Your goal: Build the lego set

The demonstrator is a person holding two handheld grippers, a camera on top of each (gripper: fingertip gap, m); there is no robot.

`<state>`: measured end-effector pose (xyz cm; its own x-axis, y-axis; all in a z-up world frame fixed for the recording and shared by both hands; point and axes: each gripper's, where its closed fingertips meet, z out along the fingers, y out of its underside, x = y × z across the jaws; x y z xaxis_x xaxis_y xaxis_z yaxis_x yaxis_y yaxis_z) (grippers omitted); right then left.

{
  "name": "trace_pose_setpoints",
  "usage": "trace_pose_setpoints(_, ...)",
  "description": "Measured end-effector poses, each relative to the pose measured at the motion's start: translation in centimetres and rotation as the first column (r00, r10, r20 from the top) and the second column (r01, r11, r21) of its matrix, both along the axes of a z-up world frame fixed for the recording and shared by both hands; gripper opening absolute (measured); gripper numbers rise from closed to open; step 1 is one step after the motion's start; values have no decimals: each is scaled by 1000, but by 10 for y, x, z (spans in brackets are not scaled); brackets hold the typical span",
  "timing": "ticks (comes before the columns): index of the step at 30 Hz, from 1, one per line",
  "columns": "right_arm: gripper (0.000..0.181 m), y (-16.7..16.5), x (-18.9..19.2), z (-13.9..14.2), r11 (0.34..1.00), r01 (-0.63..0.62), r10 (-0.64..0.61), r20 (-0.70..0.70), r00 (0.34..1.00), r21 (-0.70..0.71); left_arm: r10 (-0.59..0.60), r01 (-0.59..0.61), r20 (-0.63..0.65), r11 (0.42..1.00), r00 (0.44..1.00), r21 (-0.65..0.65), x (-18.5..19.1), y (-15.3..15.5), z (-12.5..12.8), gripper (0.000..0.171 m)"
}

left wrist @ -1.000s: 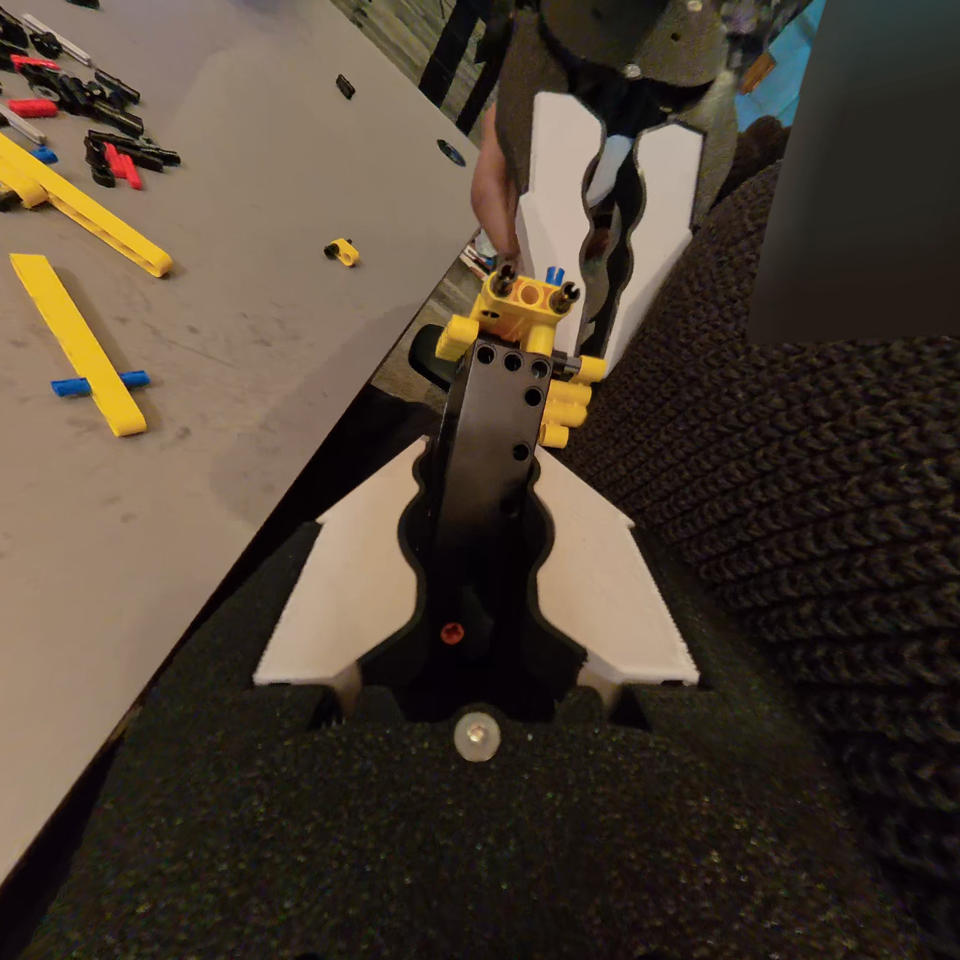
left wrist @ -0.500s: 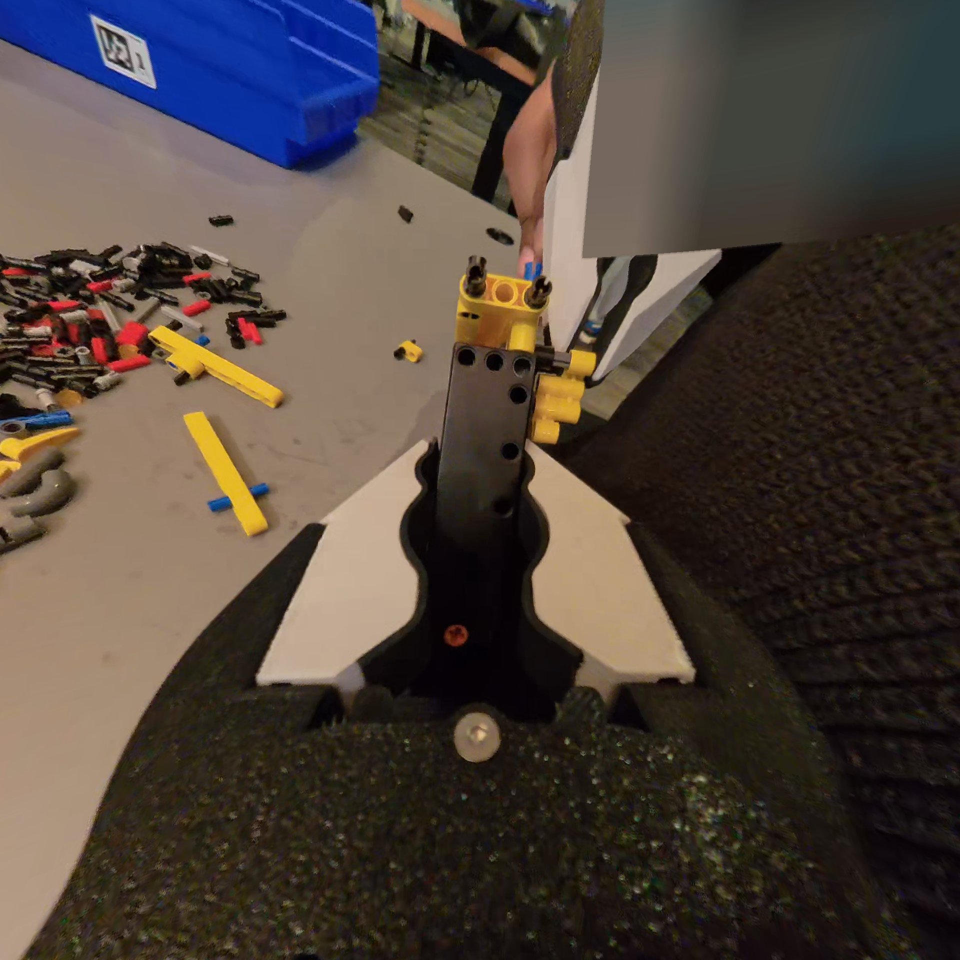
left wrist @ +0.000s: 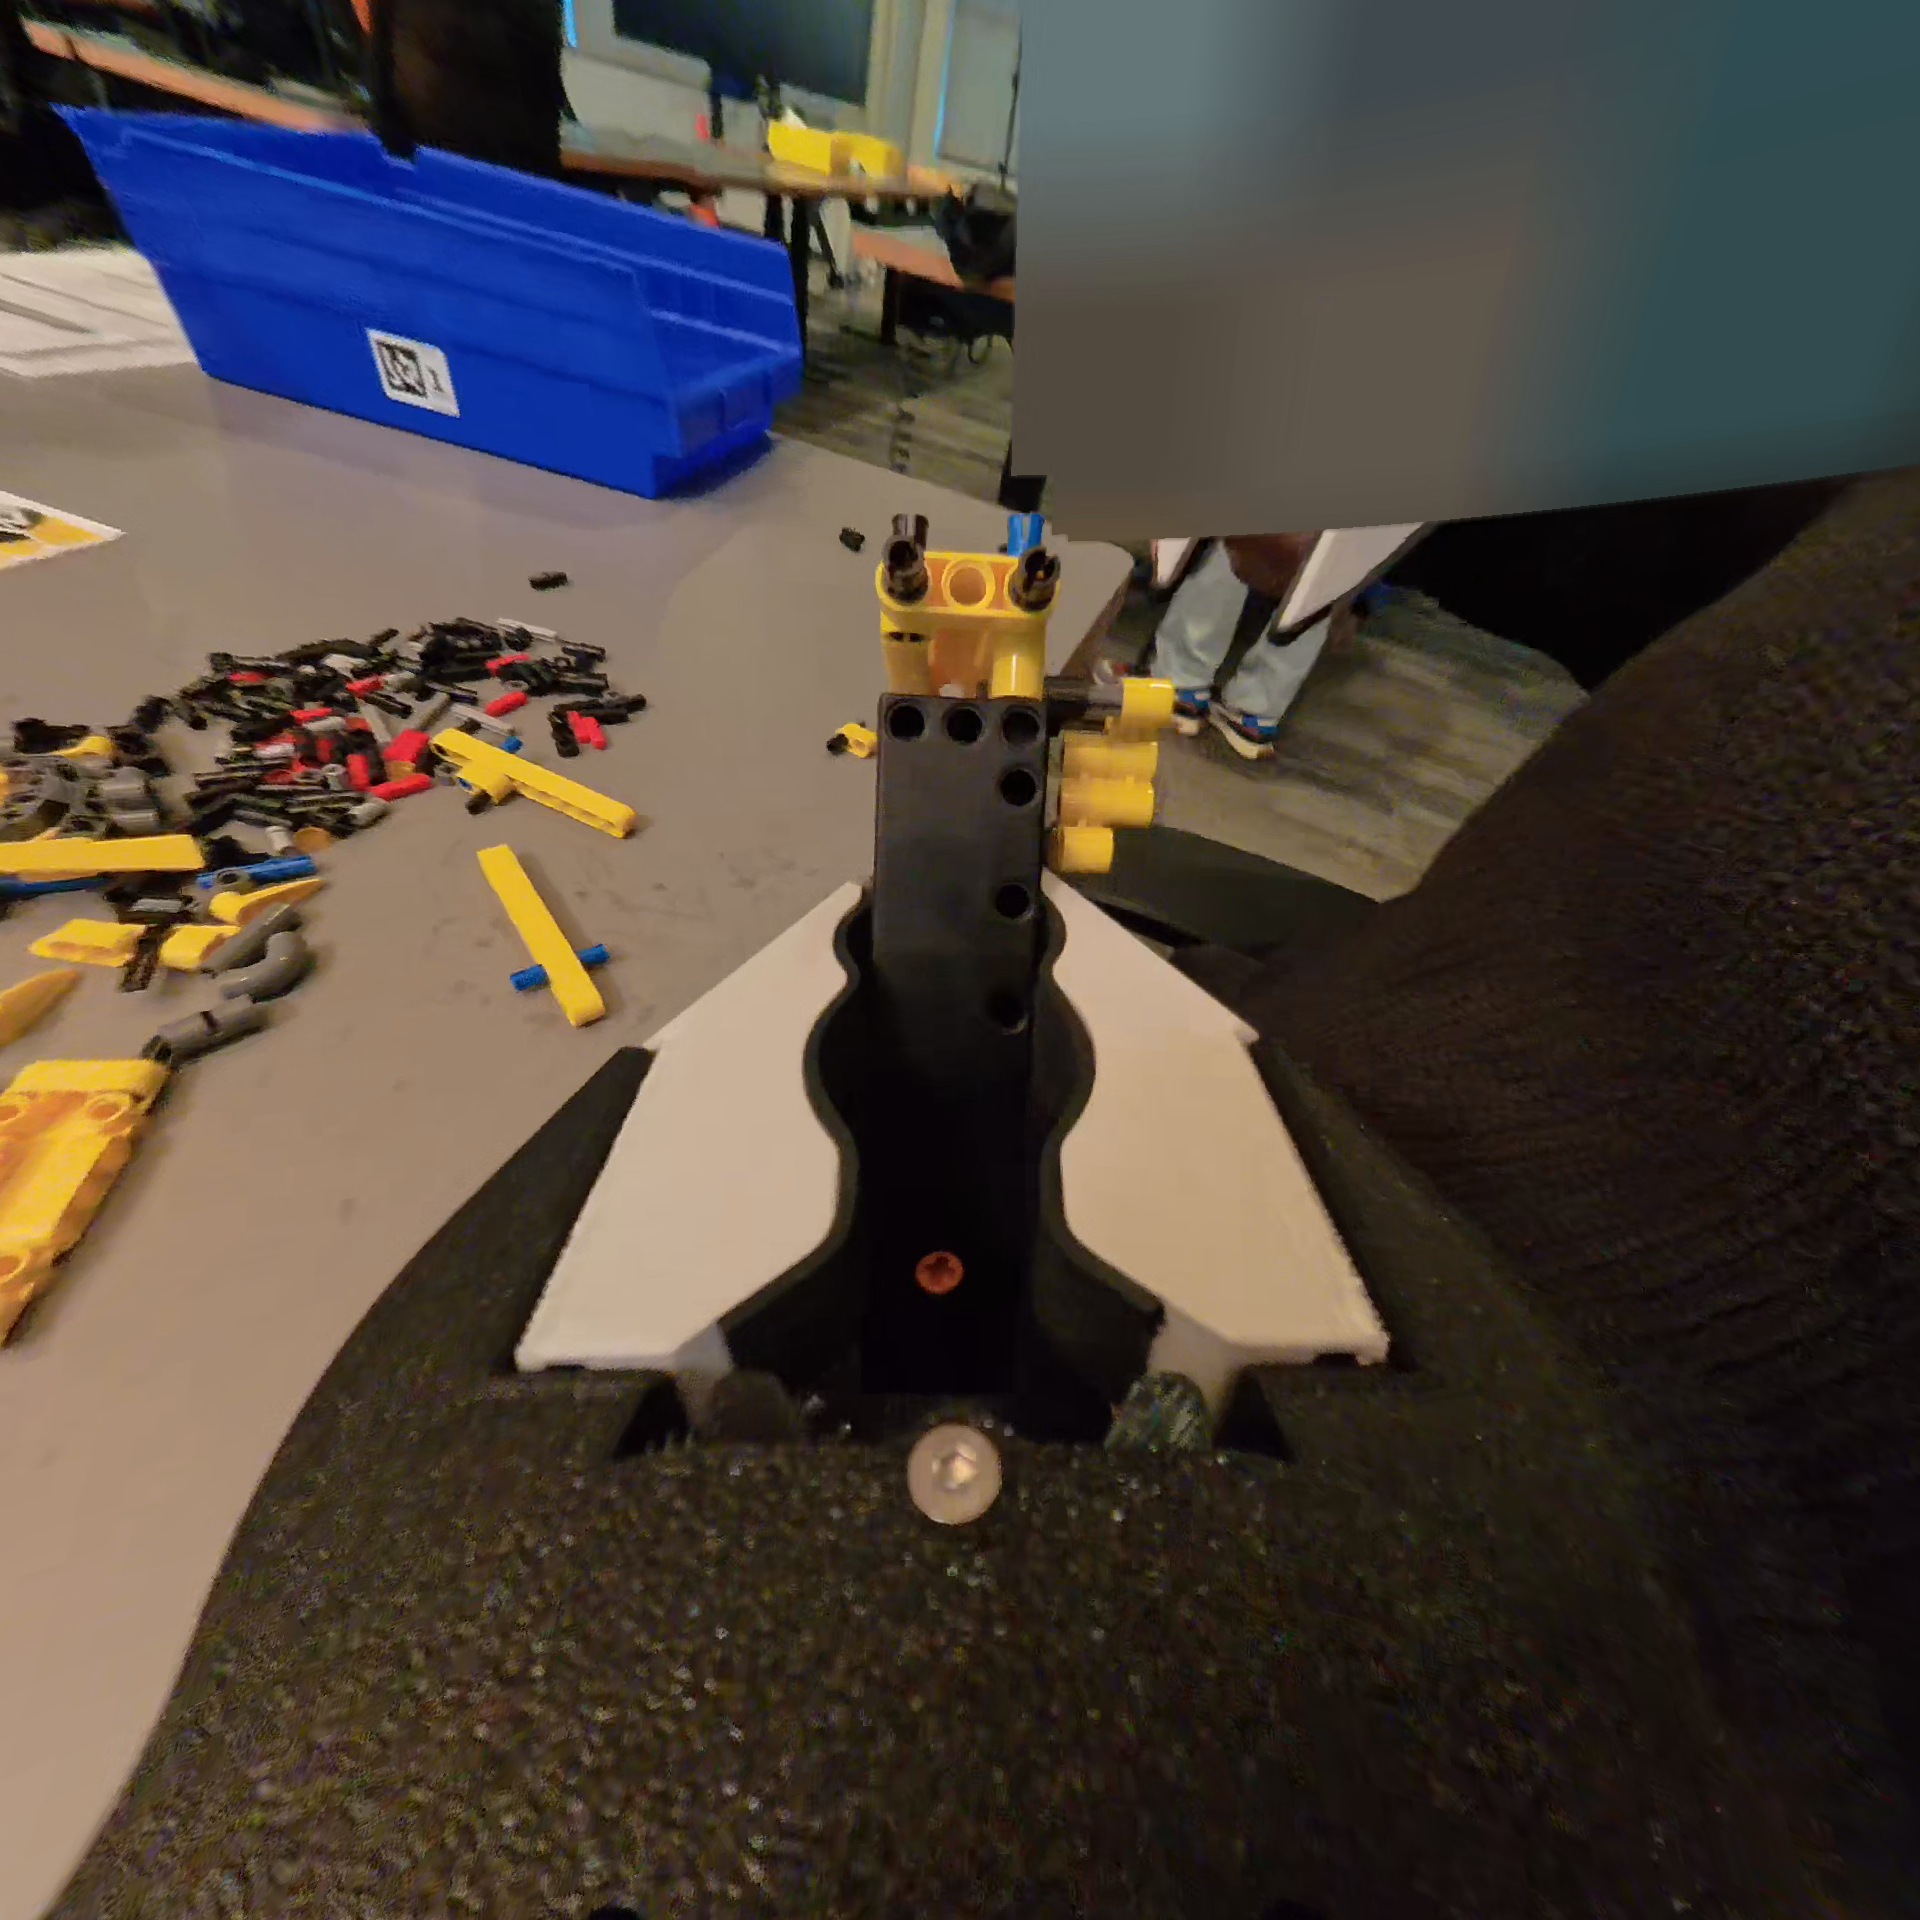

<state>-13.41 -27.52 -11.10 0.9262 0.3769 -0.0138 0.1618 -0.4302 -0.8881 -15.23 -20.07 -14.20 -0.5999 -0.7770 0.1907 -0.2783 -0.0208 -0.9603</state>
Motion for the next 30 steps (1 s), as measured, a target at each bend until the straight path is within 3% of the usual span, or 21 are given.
trace_pose_setpoints(4, 25, -31, -1, -68, 976, 104, -98, 40, 994, -190, 45, -45, 57, 999, 997, -18, -14, 6, 4, 26)
trace_pose_setpoints(7, 25, -47, -21, -128, 946, 101, -94, 39, 995, -308, 57, -57, 88, 998, 994, -11, -24, 2, 3, 26)
trace_pose_setpoints(10, 26, -52, -33, -162, 925, 86, -102, -23, 995, -370, 59, -58, 109, 998, 992, -11, -32, -6, 2, 26)
trace_pose_setpoints(23, 27, -58, -45, -188, 829, -113, -113, -362, 925, -548, 62, -54, 71, 991, 996, -119, -19, 6, -1, 25)
trace_pose_setpoints(30, 24, -56, -44, -193, 819, -114, -119, -361, 925, -563, 56, -46, 66, 990, 996, -136, -13, 2, -1, 25)
